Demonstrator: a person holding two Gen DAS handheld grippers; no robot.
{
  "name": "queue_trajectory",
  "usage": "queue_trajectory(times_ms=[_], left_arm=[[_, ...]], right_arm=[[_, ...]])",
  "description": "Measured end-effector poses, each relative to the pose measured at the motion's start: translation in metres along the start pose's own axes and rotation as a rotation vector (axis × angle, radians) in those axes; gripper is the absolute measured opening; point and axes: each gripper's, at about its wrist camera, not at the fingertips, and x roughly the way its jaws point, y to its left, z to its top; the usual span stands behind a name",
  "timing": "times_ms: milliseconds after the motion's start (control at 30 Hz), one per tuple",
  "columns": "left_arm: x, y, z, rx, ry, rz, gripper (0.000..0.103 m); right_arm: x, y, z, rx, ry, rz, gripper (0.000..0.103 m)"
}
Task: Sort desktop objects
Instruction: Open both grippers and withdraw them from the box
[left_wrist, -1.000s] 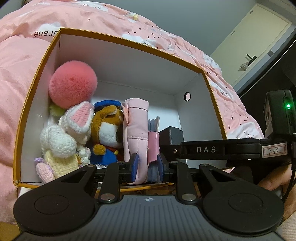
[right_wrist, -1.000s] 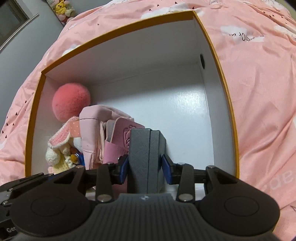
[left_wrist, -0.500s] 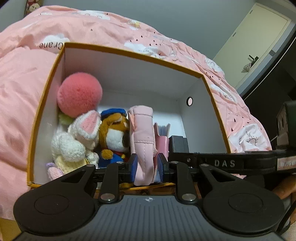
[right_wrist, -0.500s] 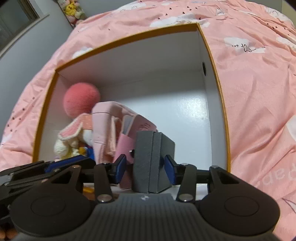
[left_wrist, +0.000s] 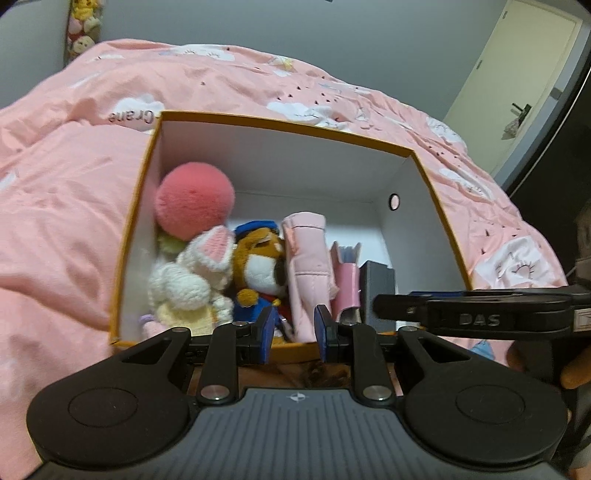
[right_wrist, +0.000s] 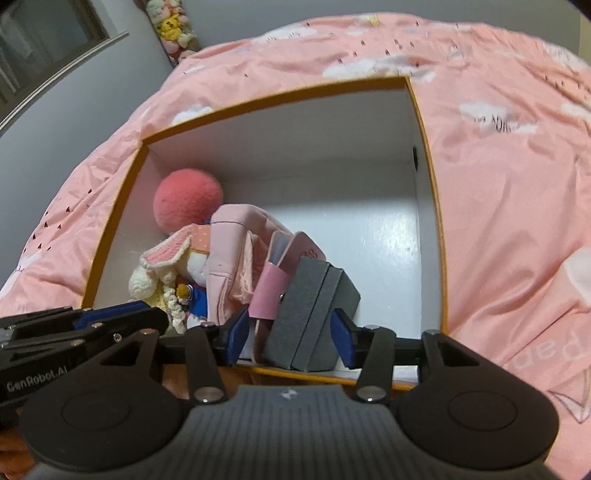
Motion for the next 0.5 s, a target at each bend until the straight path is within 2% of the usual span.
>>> queue_trajectory(times_ms=[233,367,500], left_arm=[[-0.017,-0.003,-0.006,0.056,-0.018,0.101,0.034],[-0.022,-0.001,-0.012,0.047,-0.010,0.114,0.035],[-0.025,-0.002,-0.018,0.049,-0.005,0.125,0.036]], right_arm=[[-0.025,-0.003,-0.015,-0.018,-0.088,-0.002,0.054],[-0.039,0.001,-0.024,-0.054,-0.146,0.004,0.052],[-0.045,0.008,-0.032,-0.092,-0.163,0.019,0.051]])
